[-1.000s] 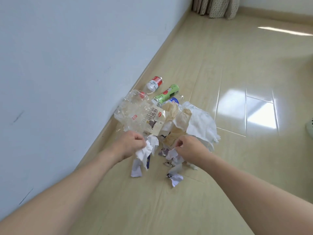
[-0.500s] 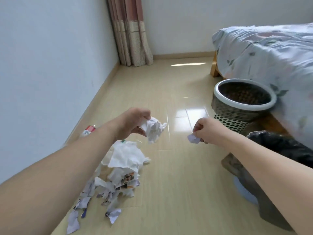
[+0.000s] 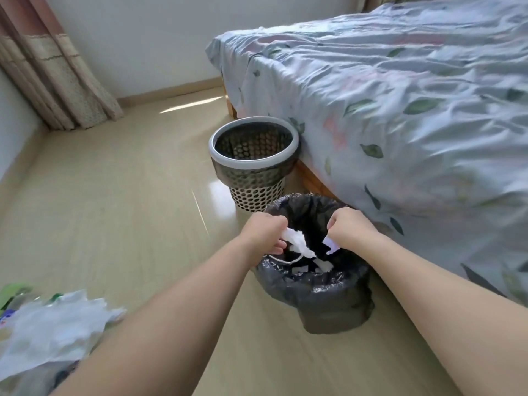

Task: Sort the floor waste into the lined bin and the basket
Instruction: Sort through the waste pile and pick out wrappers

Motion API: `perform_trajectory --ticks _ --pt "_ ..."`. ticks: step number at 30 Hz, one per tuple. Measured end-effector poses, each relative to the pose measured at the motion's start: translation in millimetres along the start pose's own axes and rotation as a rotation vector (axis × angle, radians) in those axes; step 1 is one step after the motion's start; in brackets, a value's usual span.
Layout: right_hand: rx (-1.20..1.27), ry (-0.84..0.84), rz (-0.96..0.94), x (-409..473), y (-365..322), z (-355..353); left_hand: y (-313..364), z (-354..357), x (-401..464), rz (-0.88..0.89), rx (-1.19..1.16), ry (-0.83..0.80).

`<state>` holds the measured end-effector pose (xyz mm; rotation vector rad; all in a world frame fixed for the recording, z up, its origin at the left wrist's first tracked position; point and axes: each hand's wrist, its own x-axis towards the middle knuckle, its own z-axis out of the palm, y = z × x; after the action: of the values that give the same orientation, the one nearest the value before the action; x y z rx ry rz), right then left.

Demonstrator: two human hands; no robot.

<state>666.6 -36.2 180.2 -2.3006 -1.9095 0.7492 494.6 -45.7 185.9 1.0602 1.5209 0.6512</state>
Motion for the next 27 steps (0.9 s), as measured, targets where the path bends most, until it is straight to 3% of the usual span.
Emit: perform_trajectory --ticks 5,8,11,17,24,27 --pt "0.031 0.119 -0.057 -5.4 -11.4 -2.0 3.9 -35.3 3.4 0.123 0.211 0.136" --pt "0.07 0.123 -0.211 -16.3 -68.8 -1.4 -1.9 -99.5 -16.7 0.168 0.302 0.147" --pt "0.053 0.017 -0.425 -42.3 -156.7 30.3 -34.8 -183.9 -51.1 0.128 0.369 0.187" --pt "-0.113 -0.285 -0.705 -126.3 -320.4 156.5 -158.9 -340.0 -137.0 -0.061 0.431 0.373" --pt "-0.383 -0.508 -0.83 -217.6 -394.6 315.8 -331.4 -418.0 -222.5 -0.28 0.309 0.436" --pt "-0.466 -0.538 -0.774 -237.8 -390.8 369.4 -392.4 -418.1 -240.5 -0.365 0.358 0.447"
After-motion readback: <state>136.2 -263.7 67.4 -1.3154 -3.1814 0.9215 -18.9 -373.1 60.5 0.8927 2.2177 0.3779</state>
